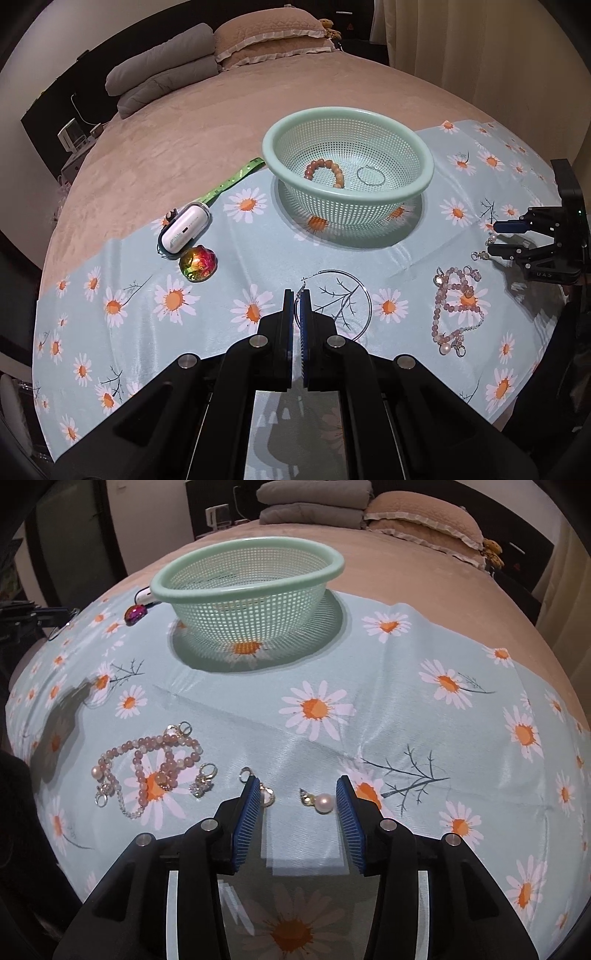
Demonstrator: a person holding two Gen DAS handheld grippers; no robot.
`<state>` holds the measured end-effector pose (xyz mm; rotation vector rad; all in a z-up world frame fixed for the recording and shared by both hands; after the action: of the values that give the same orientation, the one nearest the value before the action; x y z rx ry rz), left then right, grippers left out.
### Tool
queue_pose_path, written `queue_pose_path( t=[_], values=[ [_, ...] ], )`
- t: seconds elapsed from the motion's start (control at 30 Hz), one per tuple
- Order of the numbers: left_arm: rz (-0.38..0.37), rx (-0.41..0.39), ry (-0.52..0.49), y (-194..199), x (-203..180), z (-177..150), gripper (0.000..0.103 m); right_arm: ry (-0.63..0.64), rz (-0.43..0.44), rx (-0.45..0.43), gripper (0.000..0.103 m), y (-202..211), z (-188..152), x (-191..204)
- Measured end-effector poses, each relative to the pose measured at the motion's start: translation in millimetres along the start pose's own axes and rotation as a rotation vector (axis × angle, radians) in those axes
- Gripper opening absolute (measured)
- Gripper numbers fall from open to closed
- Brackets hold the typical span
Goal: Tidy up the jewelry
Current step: 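Carry the pearl earring and hoop into the colander and open both grippers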
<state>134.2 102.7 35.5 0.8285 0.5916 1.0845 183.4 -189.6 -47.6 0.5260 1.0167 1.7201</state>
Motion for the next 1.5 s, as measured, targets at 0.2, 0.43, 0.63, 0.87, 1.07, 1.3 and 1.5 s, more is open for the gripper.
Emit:
queue_pose_path(
  t=[0.2,0.43,0.63,0.87,1.07,1.3,1.5],
  values=[
    [-0.005,-0.022,0.005,8.5,3.6,10.3,0.003,-0.028,-0.026,0.064,0.017,-17.3,-3.8,-10.2],
    [-0.033,-0.043,0.014,9.1,1.7,25.6,0.003,-0.026,-0.015,0.044,0.011,-9.1,0.3,-9.3],
    [-0.051,-0.072,-0.006,11.3,-5.3,51.5,0.003,-0.023,-0.017,-0.064,0.011,27.8,24.2,-9.9],
    [-0.078,-0.089,-0.037,1.8,-11.6,86.7,0.003,-0.018,0.02,-0.143,0.011,57.1,77.1,-6.7],
    [-0.106,-0.068,-0.065,-27.6,-13.9,107.1,0.003,0.041,0.046,-0.173,0.011,50.0,126.9,10.3],
    [-0.141,-0.002,-0.093,-90.6,-11.7,123.1,0.003,0.147,0.061,-0.131,0.011,2.6,173.4,31.6],
    [-0.146,0.035,-0.09,-133.3,-6.2,133.5,0.004,0.172,0.083,-0.115,0.011,-38.5,192.4,40.7]
  ],
)
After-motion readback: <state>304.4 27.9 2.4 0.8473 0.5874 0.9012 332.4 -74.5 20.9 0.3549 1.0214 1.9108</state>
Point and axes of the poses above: each gripper's, at about its wrist camera, not at the fingertips, and y roughly against the way its jaws point, x to its left, z to its top, the point moved 2 cm from there along -y, roughly the way its jaws point, and after that the axes turned 9 degrees about -z, right-handed, at the moved point
